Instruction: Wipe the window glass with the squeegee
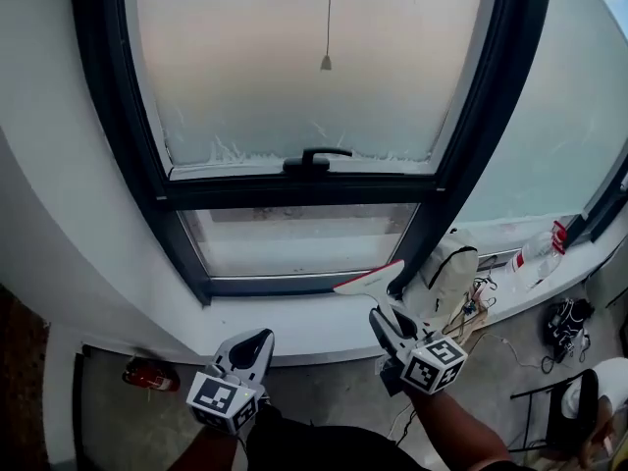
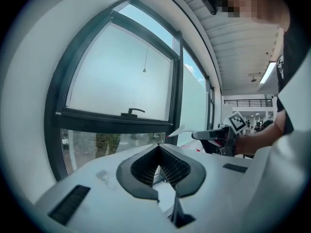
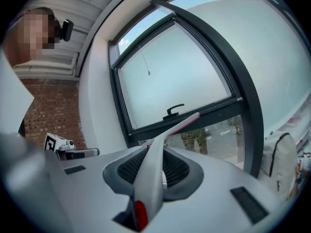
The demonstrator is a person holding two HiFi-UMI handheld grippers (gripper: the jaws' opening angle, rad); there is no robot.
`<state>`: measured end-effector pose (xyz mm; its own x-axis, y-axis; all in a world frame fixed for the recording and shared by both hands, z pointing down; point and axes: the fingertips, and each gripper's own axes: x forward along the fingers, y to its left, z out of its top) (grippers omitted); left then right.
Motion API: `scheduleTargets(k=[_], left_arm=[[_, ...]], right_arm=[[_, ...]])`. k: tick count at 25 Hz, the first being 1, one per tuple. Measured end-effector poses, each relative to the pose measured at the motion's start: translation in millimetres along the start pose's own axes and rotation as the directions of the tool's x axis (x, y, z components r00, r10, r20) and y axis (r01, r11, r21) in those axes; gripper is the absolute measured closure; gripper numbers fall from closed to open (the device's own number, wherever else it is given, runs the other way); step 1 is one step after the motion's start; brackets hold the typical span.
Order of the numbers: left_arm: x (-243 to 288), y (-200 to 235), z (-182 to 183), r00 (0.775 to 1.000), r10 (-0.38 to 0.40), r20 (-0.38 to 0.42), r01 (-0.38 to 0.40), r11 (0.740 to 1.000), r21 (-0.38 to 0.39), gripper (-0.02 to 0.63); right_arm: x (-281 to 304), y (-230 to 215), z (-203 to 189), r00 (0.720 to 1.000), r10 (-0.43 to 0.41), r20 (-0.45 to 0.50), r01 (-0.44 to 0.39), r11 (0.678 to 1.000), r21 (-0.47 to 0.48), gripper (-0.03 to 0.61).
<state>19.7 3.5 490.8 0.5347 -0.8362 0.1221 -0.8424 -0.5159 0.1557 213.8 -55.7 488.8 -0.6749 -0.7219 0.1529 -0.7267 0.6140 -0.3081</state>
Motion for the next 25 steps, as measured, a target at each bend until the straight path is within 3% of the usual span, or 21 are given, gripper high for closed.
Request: scheduleTargets(k=[7, 11, 19, 25], left_arm=[[-33.1, -72.0, -25.5, 0.997, 0.069, -0.030, -0.070, 0.997, -0.029, 0.612], [-46.6, -96.4, -22.8, 0.996, 0.076, -0.047, -0.076, 0.997, -0.002, 0.612], [-54.8, -96.8, 0.8, 0.999, 0.028, -0.015, -0.028, 1.000, 0.012, 0.612], [-76.8, -73.8, 10.9, 1.000, 0.005, -0.001, -0.005, 0.999, 0.034, 0.612]], right_arm=[[-84.7, 7.5, -41.5, 0.999, 0.041, -0.034, -0.039, 0.998, 0.056, 0.505], [-111.2, 15.3, -40.6, 0.996, 0.079, -0.027, -0.076, 0.990, 0.117, 0.505], [-128.7, 40.2, -28.1, 0.999, 0.046, 0.014, -0.047, 0.997, 0.063, 0.505], [-109.1, 78.8, -35.3, 0.999, 0.034, 0.006, -0.034, 0.999, 0.038, 0.505]])
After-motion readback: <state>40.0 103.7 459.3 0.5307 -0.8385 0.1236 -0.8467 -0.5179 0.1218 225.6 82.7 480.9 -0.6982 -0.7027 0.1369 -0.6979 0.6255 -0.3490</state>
